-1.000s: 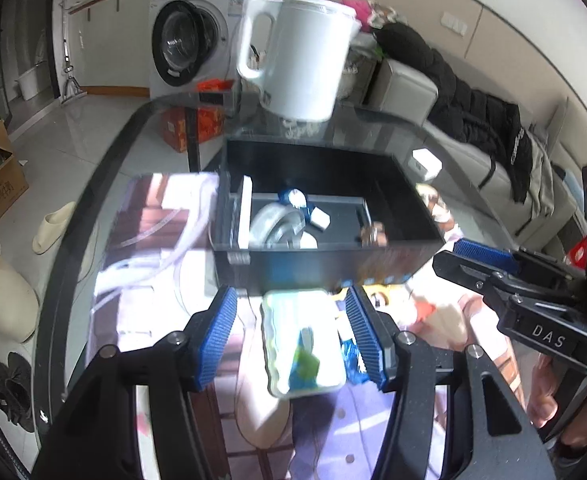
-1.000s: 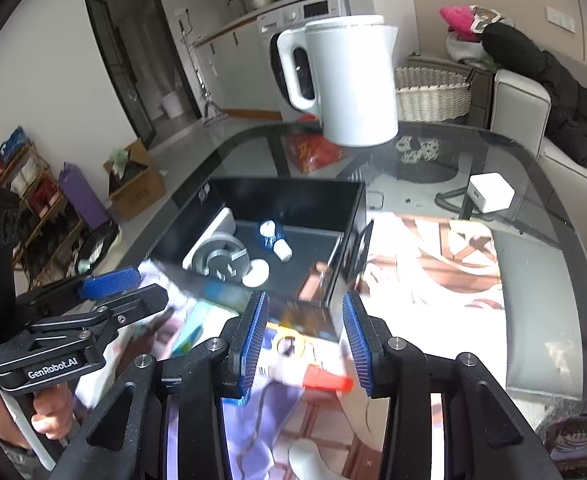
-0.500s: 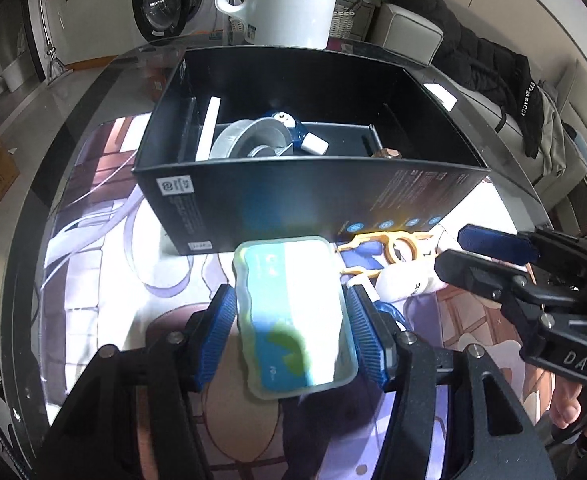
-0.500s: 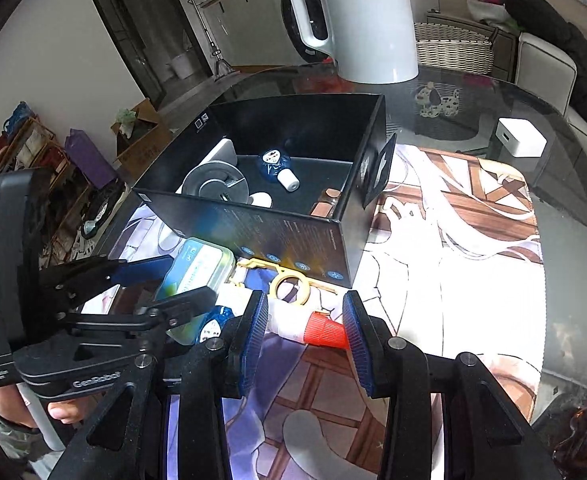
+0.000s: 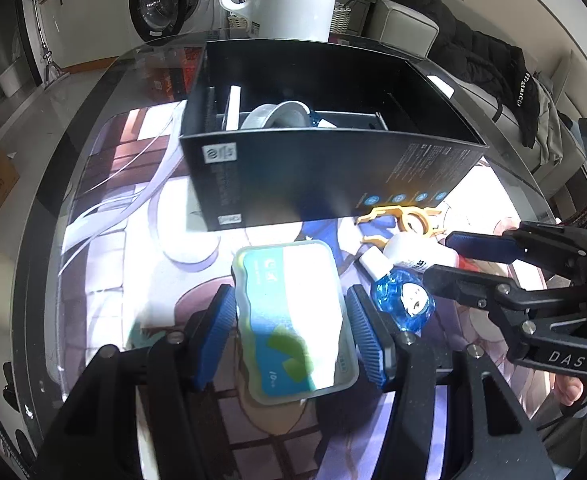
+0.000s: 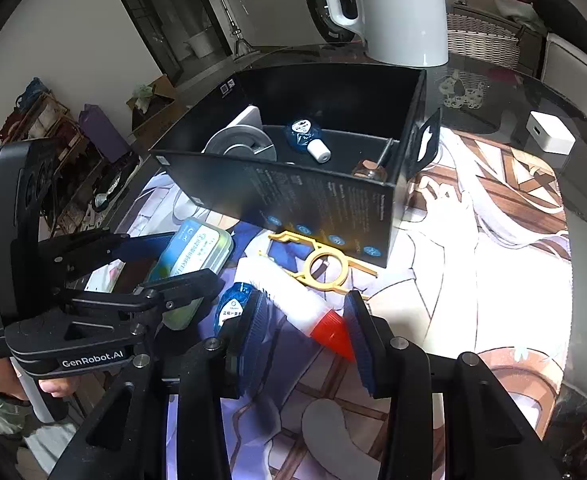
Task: Organize rigid objects
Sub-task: 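Grasp the green-white tin with the left tool while the right tool grasps the red-capped glue bottle, then lift the tin and glue bottle and carry both over the black box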
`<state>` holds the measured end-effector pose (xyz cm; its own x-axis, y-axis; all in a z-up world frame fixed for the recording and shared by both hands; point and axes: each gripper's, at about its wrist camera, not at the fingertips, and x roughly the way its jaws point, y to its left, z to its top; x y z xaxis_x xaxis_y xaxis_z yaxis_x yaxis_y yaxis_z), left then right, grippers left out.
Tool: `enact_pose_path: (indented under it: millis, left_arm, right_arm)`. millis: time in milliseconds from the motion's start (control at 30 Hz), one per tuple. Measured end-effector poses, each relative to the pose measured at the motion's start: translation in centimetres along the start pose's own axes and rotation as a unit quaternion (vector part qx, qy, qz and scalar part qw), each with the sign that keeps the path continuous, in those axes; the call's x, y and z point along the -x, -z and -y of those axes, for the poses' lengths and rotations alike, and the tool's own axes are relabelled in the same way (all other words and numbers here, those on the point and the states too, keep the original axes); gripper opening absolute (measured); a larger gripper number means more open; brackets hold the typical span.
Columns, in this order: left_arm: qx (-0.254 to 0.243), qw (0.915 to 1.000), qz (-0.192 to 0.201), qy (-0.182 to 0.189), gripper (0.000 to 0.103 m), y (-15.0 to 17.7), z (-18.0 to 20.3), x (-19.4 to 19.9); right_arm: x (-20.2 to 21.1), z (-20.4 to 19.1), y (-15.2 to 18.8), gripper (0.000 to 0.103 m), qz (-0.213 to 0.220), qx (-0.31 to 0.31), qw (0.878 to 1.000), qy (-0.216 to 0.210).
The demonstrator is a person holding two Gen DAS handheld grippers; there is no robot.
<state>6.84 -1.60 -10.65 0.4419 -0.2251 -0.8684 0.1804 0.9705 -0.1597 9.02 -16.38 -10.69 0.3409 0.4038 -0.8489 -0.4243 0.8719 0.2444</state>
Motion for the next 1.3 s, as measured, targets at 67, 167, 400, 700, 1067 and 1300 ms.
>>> enact_pose_path:
  millis: [67, 167, 400, 700, 1067, 1300]
  left_arm:
    - [-0.001, 1.0000, 0.001, 0.000, 0.057, 0.1, -0.1, 0.0]
    - [-0.002, 1.0000, -0.002, 0.001, 0.057, 0.1, -0.3, 0.1]
    - [-0.003, 1.0000, 0.000, 0.002, 0.057, 0.2, -0.5, 0.1]
    - [-0.026, 0.9996, -0.003, 0.010, 0.057, 0.1, 0.5, 0.0]
    - [-0.056, 0.9979, -0.004, -0.033, 0.063, 0.9, 1.9, -0.1]
    - [-0.057, 0.9975, 0.001, -0.041, 0.063, 1.1, 1.9, -0.2]
  right_arm:
    - [-0.4, -0.6, 0.2, 0.042, -0.008, 0.006, 1.000, -0.005]
    - [-1.1, -1.6, 0.3, 0.042, -0.016, 0.018, 1.000, -0.007]
    - [-2.4, -3.4, -0.1, 0.046, -0.015, 0.058, 0.998, 0.031]
    - [-1.8, -4.2, 1.3, 0.021, -0.042, 0.077, 0.995, 0.048]
    - [-2.0, -4.5, 1.3, 0.026, -0.034, 0.087, 0.994, 0.051]
    - [-2.6, -5.1, 1.4, 0.030, -0.030, 0.093, 0.994, 0.053]
